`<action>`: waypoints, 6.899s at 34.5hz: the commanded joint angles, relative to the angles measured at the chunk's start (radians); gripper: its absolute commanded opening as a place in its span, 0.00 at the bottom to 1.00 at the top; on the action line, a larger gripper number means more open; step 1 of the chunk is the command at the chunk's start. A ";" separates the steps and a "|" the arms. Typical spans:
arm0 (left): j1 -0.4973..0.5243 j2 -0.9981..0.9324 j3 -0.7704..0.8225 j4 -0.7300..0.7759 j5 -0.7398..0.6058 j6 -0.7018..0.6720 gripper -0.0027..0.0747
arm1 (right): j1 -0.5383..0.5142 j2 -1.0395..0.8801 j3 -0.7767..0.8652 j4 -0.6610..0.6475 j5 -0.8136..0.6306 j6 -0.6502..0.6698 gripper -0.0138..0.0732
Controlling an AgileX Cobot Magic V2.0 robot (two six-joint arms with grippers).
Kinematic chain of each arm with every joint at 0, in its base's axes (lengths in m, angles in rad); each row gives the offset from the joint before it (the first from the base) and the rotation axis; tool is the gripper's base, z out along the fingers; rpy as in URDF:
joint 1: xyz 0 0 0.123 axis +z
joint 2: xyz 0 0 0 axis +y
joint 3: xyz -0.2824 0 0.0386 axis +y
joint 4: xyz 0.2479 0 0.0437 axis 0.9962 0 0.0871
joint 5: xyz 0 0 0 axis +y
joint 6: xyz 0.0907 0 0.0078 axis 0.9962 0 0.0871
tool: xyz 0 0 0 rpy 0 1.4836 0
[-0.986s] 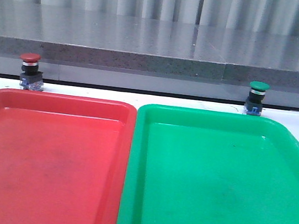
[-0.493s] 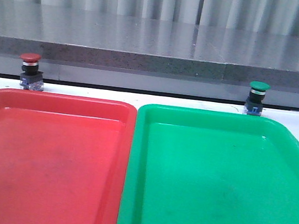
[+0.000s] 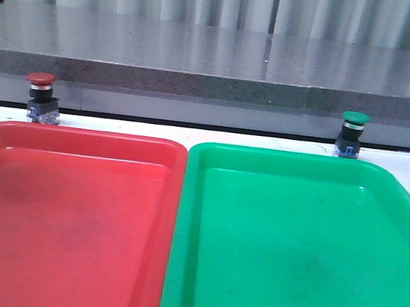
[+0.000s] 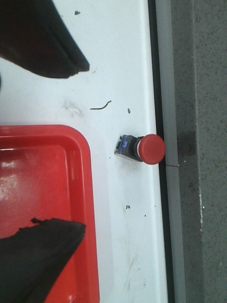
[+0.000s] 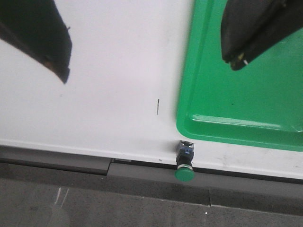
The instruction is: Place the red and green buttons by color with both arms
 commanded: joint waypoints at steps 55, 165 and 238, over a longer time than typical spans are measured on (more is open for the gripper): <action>-0.012 0.313 -0.491 -0.006 0.028 -0.007 0.25 | -0.004 0.011 -0.033 -0.012 -0.065 -0.007 0.91; -0.328 -0.976 0.348 -0.020 0.231 0.000 0.63 | -0.004 0.011 -0.033 -0.012 -0.065 -0.007 0.91; -0.328 -0.991 0.348 -0.020 0.219 0.000 0.63 | 0.002 0.955 -0.560 0.107 -0.242 0.004 0.91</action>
